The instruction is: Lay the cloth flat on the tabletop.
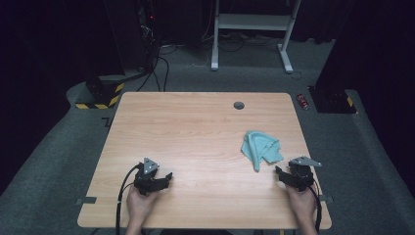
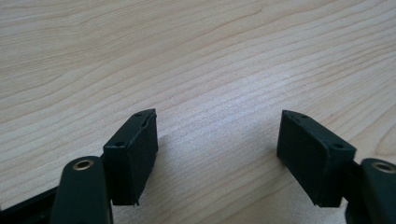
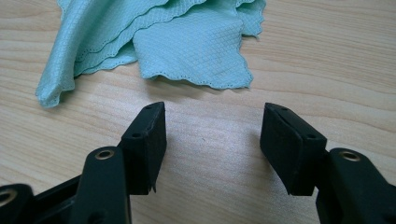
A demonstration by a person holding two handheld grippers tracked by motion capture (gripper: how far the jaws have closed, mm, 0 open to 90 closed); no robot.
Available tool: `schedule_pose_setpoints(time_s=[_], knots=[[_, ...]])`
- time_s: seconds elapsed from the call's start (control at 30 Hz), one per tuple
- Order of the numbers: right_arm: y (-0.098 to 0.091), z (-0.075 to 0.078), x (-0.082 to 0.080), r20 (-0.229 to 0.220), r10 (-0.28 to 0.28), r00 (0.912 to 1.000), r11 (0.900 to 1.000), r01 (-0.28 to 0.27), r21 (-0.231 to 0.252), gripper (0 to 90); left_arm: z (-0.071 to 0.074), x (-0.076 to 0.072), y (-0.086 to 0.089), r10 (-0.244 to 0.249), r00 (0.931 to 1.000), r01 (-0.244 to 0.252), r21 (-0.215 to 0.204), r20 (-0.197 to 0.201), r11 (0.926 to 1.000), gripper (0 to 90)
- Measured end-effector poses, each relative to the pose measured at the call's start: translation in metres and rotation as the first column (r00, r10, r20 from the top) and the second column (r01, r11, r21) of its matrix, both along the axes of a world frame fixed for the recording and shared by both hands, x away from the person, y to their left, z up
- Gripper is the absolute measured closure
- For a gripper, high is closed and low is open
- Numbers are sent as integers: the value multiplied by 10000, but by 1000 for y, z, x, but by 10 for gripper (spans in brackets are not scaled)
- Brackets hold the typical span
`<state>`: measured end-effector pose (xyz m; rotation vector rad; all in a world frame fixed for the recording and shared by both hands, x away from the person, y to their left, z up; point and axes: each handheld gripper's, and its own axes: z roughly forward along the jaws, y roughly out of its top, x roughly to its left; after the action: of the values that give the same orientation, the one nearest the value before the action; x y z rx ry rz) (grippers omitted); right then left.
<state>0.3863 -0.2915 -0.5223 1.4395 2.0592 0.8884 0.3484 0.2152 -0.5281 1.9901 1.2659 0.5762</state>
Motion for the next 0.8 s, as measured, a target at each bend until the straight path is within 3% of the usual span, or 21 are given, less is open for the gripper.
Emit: schedule_pose_setpoints(time_s=[0.47,0.63,0.8], knots=[[0,0,0,23,-50,10000,10000,51,-30,417,0,0,1,-4,10000,4,9,-29,10000,292],[7,1,-2,225,202,9995,9996,-198,-191,480,0,0,1,8,10000,-8,-54,-36,10000,291],[18,7,0,239,726,9971,9964,-736,429,479,0,0,1,-9,10000,9,2,-27,10000,291]])
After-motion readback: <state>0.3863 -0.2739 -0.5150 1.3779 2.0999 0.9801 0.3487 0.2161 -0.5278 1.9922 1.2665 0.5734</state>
